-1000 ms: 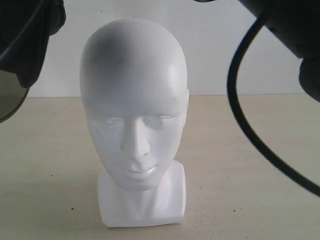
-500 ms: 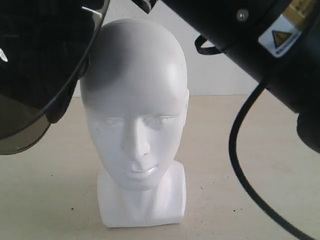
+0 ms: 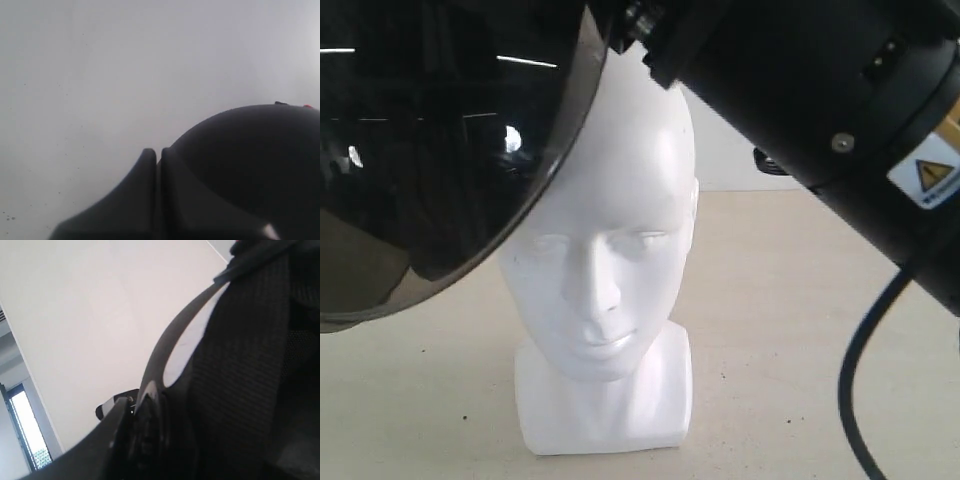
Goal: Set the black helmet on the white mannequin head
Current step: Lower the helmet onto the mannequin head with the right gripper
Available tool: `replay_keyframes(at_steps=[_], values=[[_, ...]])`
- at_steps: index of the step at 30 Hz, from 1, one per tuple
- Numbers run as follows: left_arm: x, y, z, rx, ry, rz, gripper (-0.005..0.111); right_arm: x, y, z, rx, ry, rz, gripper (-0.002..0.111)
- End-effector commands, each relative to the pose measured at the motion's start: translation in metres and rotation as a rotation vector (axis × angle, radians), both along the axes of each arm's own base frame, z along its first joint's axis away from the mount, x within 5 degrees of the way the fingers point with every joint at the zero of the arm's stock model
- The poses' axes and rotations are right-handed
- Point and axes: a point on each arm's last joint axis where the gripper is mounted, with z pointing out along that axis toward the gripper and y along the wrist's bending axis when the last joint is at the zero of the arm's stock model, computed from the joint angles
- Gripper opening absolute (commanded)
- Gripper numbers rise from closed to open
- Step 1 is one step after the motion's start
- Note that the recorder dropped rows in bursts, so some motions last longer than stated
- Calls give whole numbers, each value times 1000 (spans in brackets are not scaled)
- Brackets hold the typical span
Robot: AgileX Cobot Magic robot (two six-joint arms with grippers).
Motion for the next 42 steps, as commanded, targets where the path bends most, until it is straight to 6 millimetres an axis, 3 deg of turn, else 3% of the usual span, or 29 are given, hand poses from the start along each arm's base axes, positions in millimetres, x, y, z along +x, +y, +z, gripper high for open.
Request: replay_keyframes(at_steps=[1,11,24,34,42], values=[[14,-6,3,4,-2,-88,5,-2,-25,9,98,-30,-134,0],[43,-15,-2,-11,22,-239,5,5,-29,5,105,-8,-232,0],[47,-13,1,-15,-18,-221,5,17,-29,0,43,54,-350,0],[44,-14,15,16,-64,-223,5,27,-18,13,-70,59,-411,0],[52,-13,10,19,-33,-218,5,32,-19,8,-125,96,-465,0]])
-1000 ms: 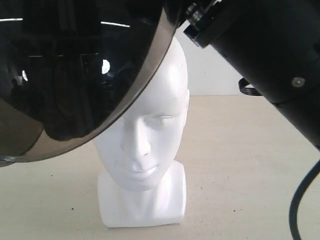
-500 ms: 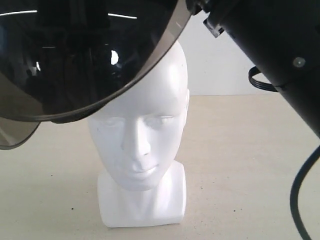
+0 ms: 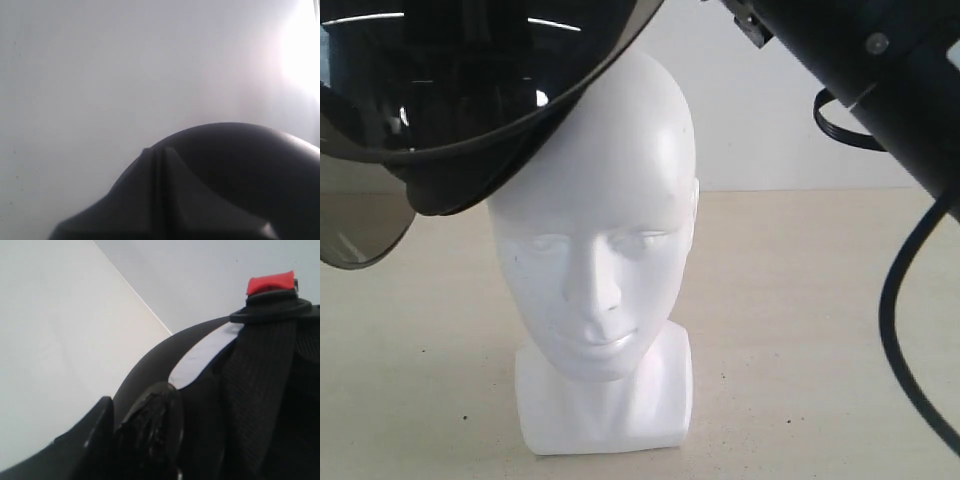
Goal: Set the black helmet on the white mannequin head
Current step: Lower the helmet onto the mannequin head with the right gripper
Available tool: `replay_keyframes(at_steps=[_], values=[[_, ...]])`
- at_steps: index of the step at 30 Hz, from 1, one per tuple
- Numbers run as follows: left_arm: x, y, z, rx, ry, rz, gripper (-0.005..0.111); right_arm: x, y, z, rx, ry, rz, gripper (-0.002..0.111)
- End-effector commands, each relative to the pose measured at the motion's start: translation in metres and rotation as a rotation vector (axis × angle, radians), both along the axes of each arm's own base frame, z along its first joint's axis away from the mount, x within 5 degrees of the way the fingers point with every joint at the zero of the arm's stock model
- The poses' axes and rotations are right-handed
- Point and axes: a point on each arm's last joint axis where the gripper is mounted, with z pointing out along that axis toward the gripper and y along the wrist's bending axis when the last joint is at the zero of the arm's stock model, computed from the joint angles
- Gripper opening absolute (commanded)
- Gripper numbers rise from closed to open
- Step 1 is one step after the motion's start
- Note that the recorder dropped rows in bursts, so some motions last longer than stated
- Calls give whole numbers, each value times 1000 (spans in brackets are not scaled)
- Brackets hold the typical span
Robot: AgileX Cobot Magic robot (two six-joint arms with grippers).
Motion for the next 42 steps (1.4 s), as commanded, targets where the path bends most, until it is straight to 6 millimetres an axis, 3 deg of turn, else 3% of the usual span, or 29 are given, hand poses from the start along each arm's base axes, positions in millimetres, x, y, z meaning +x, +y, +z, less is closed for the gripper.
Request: replay_keyframes(at_steps=[1,18,29,34,39,42], values=[[8,-1,-3,2,21,-3,5,12,-4,-6,-108,-14,-147,0],[37,0,-24,16,101,-3,5,29,-14,-12,-178,16,-265,0],[55,-3,-41,39,122,-68,5,41,-3,-30,-241,43,-305,0],[59,-7,-48,84,136,-86,5,41,-4,-31,-256,31,-322,0],[59,-19,-53,122,148,-131,5,36,-10,-51,-269,96,-291,0],[58,-21,-54,132,151,-151,5,27,-21,-47,-264,76,-294,0]])
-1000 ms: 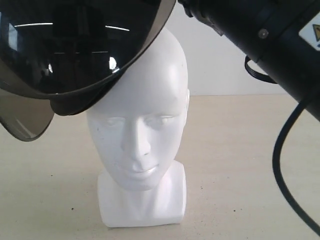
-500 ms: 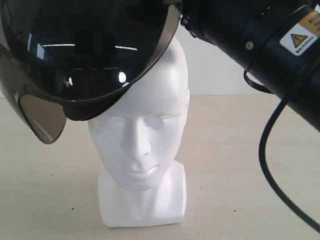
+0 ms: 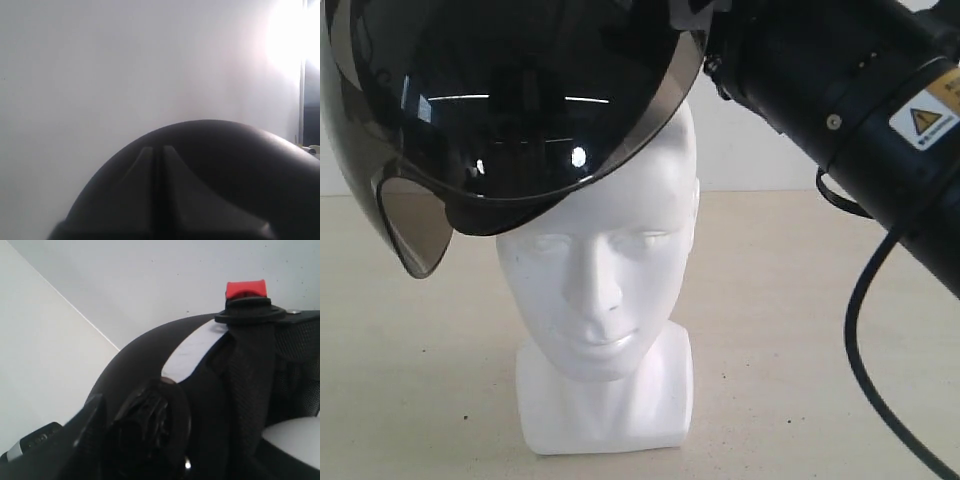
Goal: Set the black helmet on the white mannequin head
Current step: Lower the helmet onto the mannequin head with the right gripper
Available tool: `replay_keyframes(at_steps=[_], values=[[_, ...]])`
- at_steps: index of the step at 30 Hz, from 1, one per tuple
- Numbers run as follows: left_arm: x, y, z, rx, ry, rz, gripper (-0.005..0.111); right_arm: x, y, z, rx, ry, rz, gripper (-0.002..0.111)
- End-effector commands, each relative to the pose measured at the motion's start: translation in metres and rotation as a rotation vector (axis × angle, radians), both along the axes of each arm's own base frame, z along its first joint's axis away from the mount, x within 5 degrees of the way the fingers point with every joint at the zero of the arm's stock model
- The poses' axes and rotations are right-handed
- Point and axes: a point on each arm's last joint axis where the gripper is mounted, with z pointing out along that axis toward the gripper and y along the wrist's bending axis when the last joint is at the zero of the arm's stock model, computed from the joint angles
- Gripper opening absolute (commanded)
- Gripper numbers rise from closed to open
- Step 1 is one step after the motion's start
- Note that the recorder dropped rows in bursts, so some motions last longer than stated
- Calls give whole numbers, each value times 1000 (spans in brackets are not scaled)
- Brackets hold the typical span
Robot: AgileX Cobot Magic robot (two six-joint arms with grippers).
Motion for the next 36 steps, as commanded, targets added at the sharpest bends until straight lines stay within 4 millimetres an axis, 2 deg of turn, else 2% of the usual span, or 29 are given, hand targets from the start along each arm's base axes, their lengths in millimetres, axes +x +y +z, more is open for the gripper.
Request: replay_keyframes(at_steps=[1,6,11,17,26,32,36], values=[[0,-10,-12,103,16,-67,5,-1,-21,-9,-204,-91,-130,0],[-4,-22,-14,144,15,-124,5,-5,-28,-19,-241,-45,-138,0],[7,-41,-33,175,82,-178,5,-4,-28,-27,-304,-20,-139,0],[17,-43,-45,183,114,-183,5,-3,-28,-31,-355,1,-150,0],[18,-43,-36,176,85,-182,5,-4,-29,-31,-375,-2,-149,0],[19,-43,-35,176,82,-182,5,-11,-36,-20,-360,-54,-147,0],[19,-43,-35,176,82,-182,5,-12,-38,-19,-363,-29,-141,0]])
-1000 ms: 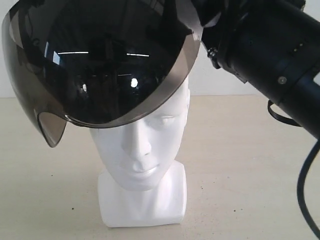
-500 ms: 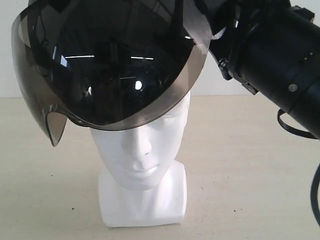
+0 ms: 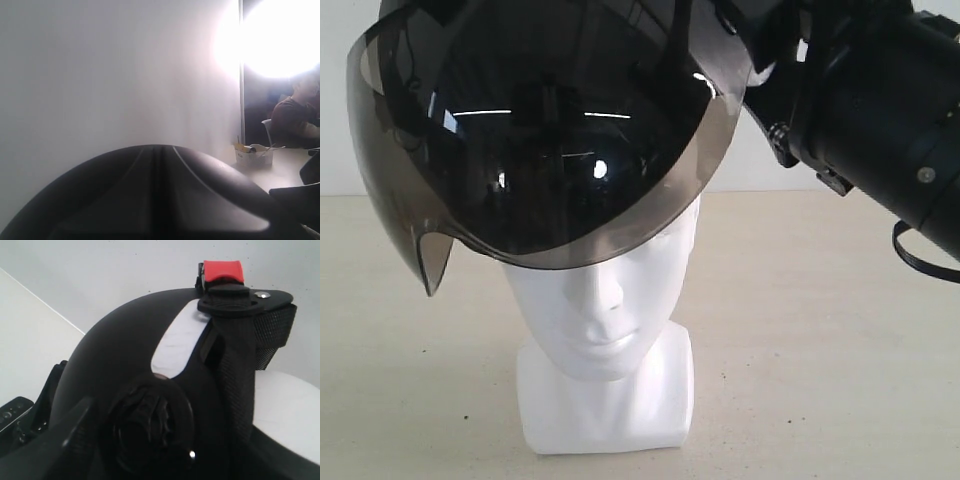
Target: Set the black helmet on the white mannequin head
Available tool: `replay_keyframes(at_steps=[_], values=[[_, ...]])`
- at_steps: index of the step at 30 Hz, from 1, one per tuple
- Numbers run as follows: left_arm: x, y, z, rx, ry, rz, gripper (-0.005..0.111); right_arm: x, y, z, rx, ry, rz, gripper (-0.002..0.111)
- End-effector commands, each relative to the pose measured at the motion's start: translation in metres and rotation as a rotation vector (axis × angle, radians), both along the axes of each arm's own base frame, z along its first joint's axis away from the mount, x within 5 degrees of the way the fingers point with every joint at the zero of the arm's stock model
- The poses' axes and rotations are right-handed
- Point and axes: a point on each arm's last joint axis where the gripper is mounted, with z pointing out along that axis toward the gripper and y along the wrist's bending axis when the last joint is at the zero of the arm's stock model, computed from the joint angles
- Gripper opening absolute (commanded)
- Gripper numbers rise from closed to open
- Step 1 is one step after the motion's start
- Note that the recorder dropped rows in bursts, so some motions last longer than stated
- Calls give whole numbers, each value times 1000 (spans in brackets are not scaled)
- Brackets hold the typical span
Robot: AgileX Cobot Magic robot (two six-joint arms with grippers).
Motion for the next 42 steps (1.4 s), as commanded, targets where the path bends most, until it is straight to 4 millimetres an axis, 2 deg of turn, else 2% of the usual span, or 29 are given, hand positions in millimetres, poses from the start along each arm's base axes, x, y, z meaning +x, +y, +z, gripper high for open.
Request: replay_keyframes(at_steps=[1,11,13,16,19,30,42], values=[[11,-7,-31,172,72,10,5,4,-8,-9,-284,-165,-93,0],[11,-7,-31,172,72,11,5,4,-6,-12,-291,-119,-66,1],[11,-7,-31,171,76,10,5,4,-6,-13,-300,-112,-61,9],[12,-7,-32,172,78,10,5,4,-5,-14,-304,-109,-58,34],[14,-7,-34,174,86,9,5,4,-6,-13,-290,-97,-61,50],[25,-21,-57,216,144,-44,5,4,-4,-20,-304,-12,-25,47],[24,-21,-59,236,144,-58,5,1,-2,-25,-363,-6,11,47]])
